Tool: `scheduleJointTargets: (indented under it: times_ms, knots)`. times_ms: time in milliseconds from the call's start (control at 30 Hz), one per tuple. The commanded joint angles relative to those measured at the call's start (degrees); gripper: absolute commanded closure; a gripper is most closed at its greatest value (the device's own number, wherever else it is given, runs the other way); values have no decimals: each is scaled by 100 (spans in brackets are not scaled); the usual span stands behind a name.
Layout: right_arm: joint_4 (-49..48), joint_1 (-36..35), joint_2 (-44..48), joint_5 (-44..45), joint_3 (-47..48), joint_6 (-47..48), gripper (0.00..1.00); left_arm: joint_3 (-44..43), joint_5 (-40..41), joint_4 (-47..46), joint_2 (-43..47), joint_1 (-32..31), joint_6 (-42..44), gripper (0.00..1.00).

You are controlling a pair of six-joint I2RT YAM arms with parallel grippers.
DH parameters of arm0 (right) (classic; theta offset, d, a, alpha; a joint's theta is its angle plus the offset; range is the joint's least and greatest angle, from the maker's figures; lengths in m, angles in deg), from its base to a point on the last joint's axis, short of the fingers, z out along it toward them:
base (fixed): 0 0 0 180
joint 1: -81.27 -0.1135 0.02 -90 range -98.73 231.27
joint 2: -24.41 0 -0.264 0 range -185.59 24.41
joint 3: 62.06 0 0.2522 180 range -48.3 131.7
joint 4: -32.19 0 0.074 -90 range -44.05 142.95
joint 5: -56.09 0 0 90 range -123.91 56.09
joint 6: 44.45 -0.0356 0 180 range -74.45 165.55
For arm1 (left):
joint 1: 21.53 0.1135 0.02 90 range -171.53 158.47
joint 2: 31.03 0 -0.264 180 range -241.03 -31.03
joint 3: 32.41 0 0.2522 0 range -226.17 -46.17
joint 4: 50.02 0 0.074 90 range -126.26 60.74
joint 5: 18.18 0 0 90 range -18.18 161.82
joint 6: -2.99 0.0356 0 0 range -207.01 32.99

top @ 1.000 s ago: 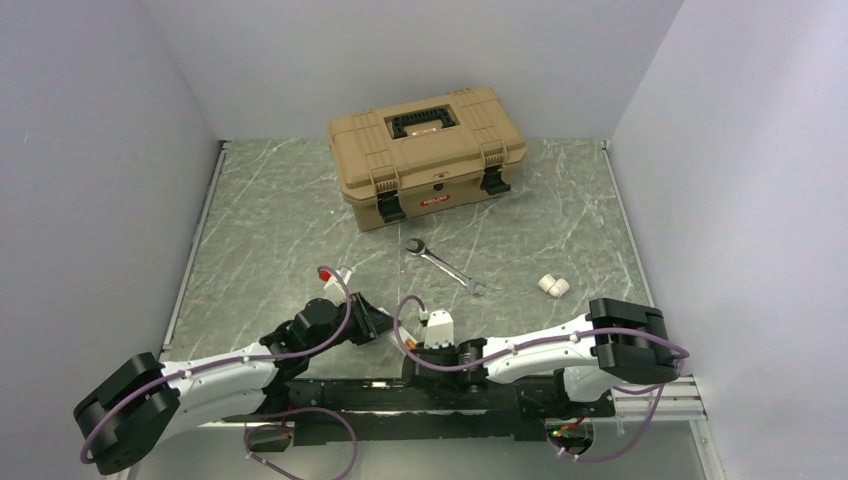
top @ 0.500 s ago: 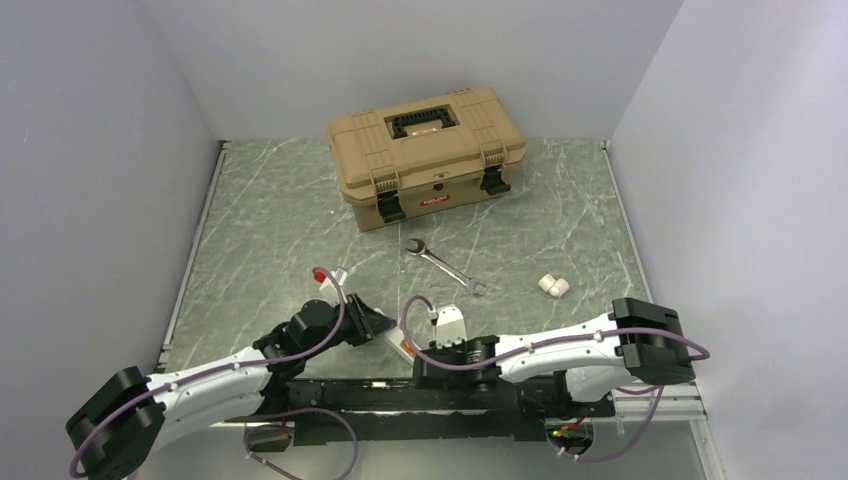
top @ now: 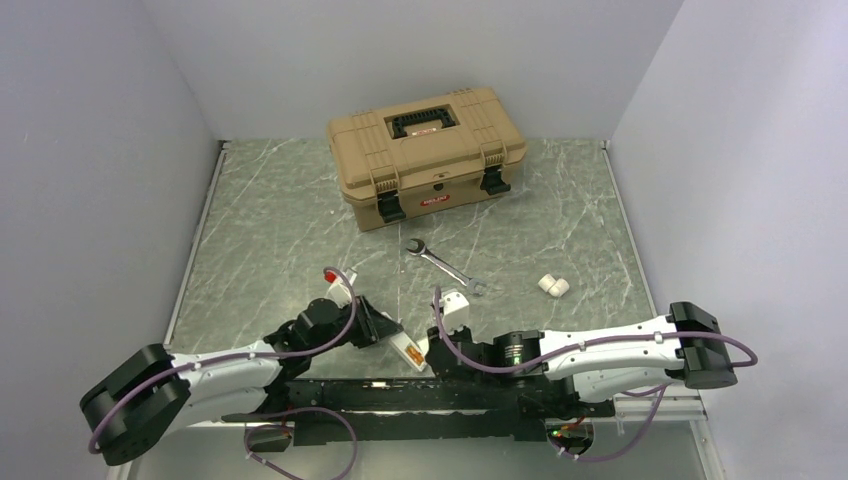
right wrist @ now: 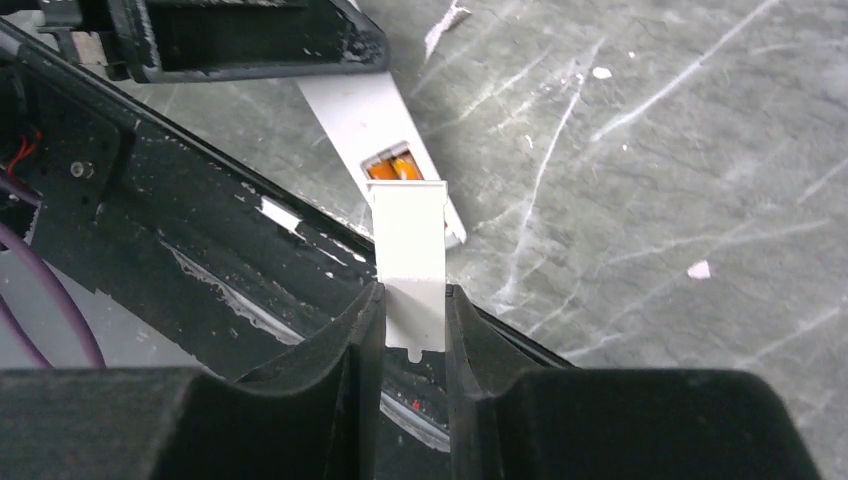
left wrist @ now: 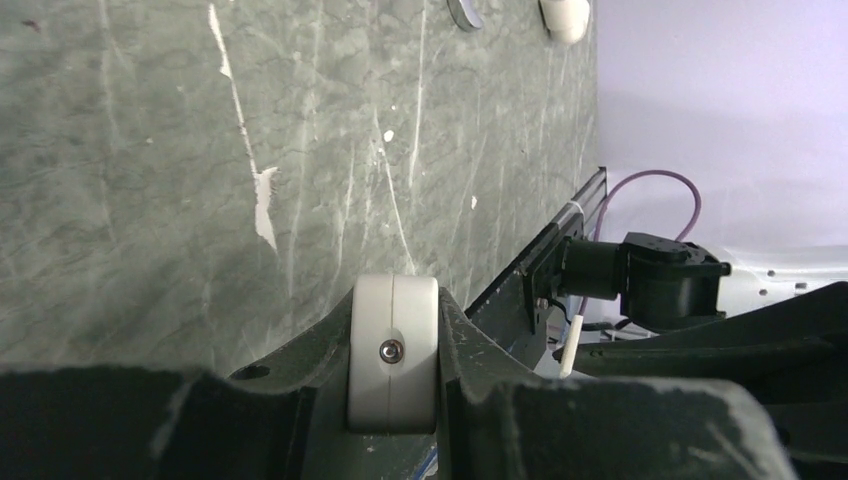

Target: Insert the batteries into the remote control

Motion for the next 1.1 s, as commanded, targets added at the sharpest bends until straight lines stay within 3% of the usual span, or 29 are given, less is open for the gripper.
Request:
scheduleJointTargets:
  times_ms: [0,333,567,833,1067]
  knots:
    - [-952,36,95,187,-245,649,85,36,-461,-1259,-269,-31,34,100]
    - [-1036,101,-237,68,-221,835,82,119,-901,-2357,-590,-29,-165,100]
    - [-858,97,64,234,-319,562,78,141,-776,-2152,-479,-30,-106,100]
    - [-1328,99,693,-249,-604,926,68,-82,-405,-449,428,219,222,100]
    - [-1308,-502,-563,-315,204,1106,56,-182,-1012,1569,2040,1791,619,100]
